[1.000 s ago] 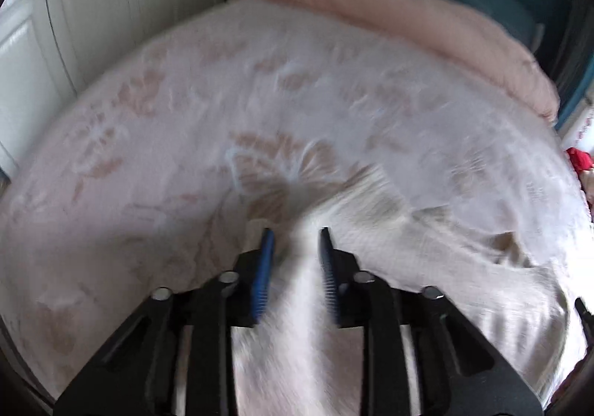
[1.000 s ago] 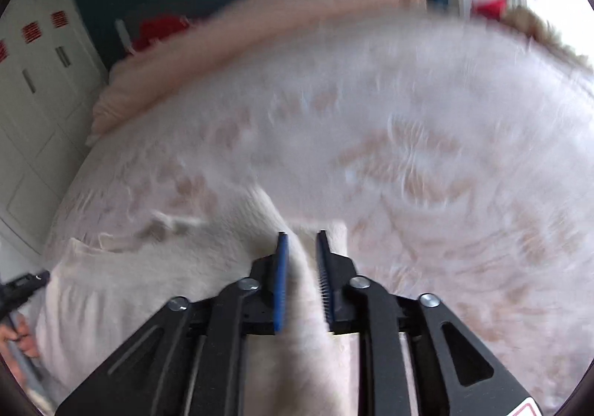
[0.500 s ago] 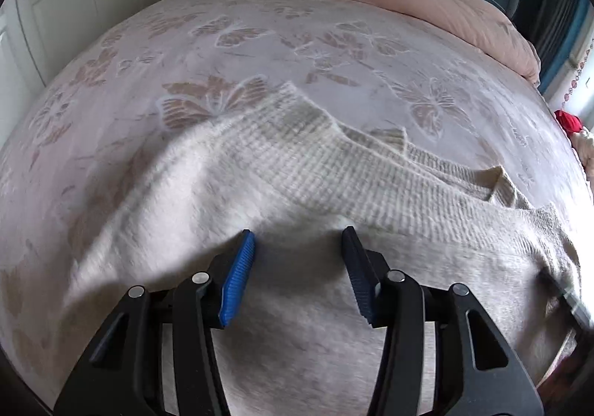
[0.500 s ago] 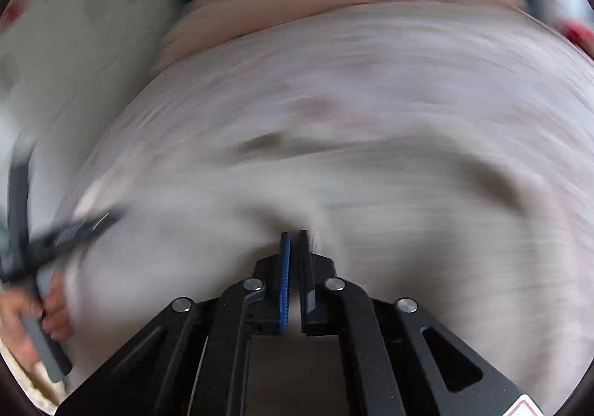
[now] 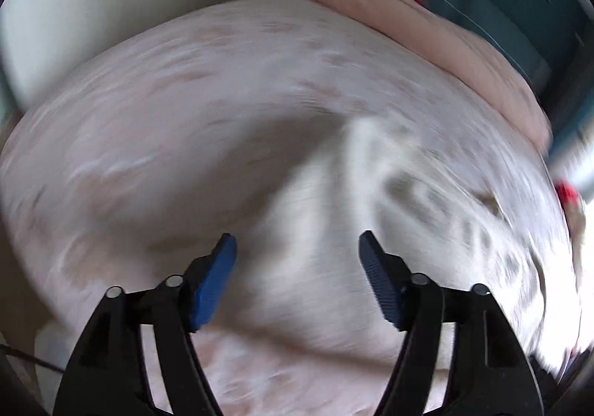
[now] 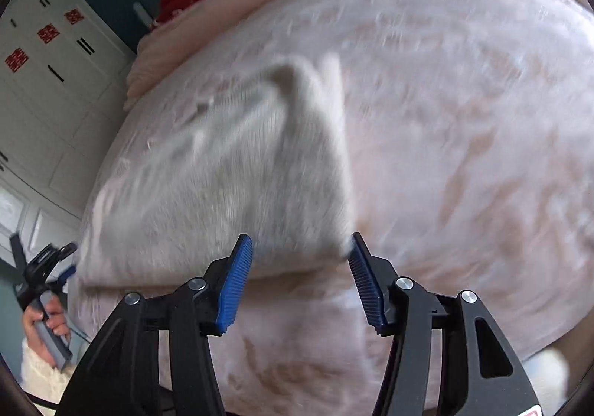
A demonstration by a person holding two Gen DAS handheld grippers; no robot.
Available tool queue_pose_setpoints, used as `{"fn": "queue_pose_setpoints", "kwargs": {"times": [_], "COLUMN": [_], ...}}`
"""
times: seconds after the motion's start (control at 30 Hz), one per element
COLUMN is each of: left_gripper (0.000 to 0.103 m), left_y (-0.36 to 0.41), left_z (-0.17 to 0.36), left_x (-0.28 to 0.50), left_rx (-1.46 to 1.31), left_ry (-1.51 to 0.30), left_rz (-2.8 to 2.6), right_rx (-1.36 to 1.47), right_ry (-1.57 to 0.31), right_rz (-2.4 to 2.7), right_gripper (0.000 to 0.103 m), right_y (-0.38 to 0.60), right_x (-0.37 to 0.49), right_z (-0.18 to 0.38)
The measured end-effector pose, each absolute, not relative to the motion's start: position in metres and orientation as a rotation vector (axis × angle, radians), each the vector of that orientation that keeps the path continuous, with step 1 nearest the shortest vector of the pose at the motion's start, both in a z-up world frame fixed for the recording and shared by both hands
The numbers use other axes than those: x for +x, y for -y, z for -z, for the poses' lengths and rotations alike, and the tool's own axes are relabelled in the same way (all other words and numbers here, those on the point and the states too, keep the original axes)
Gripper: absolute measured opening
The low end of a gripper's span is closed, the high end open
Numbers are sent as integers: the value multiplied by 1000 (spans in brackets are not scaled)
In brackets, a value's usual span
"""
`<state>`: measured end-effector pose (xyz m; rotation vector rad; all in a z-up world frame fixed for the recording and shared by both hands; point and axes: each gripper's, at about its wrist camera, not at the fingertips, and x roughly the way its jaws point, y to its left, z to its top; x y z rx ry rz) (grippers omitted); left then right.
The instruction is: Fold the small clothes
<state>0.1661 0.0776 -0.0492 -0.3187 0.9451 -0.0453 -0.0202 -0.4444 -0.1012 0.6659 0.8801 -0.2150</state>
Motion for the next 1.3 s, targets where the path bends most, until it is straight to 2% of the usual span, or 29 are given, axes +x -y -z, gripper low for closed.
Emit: {"fn": "queue_pose_setpoints", "kwargs": {"times": [0.07, 0.13, 0.17, 0.2, 0.23, 0.27, 0.37, 0.43, 0.47, 0.5, 0.63, 0.7, 0.77, 0.83, 0.87, 0.9, 0.97, 1.1, 1.2, 1.3], "left_gripper": [75, 74, 70, 50, 22, 16, 15, 16, 16, 16, 18, 25, 31, 38, 39, 39, 39, 38, 41, 45], "left_y": [-101, -104, -102, -95, -84, -78, -77, -82, -85, -87, -82, -75, -55, -31, -12, 4, 39, 80, 71, 64], "left_z": [57, 65, 66, 67, 68, 69, 68, 79, 86, 88, 44, 19, -5, -17, -19, -18, -3, 51, 83, 84], "left_x": [158, 160, 160, 161, 165, 166, 165, 167, 169, 168, 154, 148, 149, 156, 161, 165, 180, 203, 219, 229], "left_rx": [-421, -474, -476, -461, -413, -373, -317, -300, -302, -306, -217, -164, -99, -62, -56, -52, -23, 64, 57, 38], "left_ry": [-949, -983, -985, -991, -1016, -1037, -1056, -1083, -1106, -1107, -1008, -932, -866, -851, -850, -856, -881, -965, -1020, -1002], "left_rz": [0, 42, 62, 92, 138, 131, 68, 28, 21, 17, 7, 17, 75, 145, 197, 226, 278, 204, 152, 160], "right_rx": [702, 717, 737, 739, 705, 669, 580, 547, 573, 597, 623, 549, 493, 474, 456, 433, 384, 322, 362, 487], "right_ry": [-852, -831, -823, -809, -785, -767, -741, -839, -935, -937, -855, -809, -738, -723, -735, -751, -798, -918, -908, -867], "right_rz": [216, 208, 184, 179, 189, 199, 246, 291, 291, 282, 308, 384, 373, 263, 188, 119, -5, -50, 128, 220], "right_gripper": [54, 24, 17, 15, 14, 13, 12, 12, 13, 14, 29, 33, 34, 31, 26, 16, 3, 2, 2, 2], "right_y": [436, 433, 435, 436, 436, 437, 443, 452, 458, 459, 456, 446, 431, 411, 395, 377, 341, 316, 377, 431], "right_x": [-18, -16, -14, -15, -17, -19, -30, -23, -17, -18, -29, -36, -31, -4, 15, 31, 69, 129, 142, 133], "right_z": [105, 105, 102, 95, 81, 69, 47, 73, 103, 111, 82, 58, 30, 17, 14, 15, 25, 70, 83, 74]}}
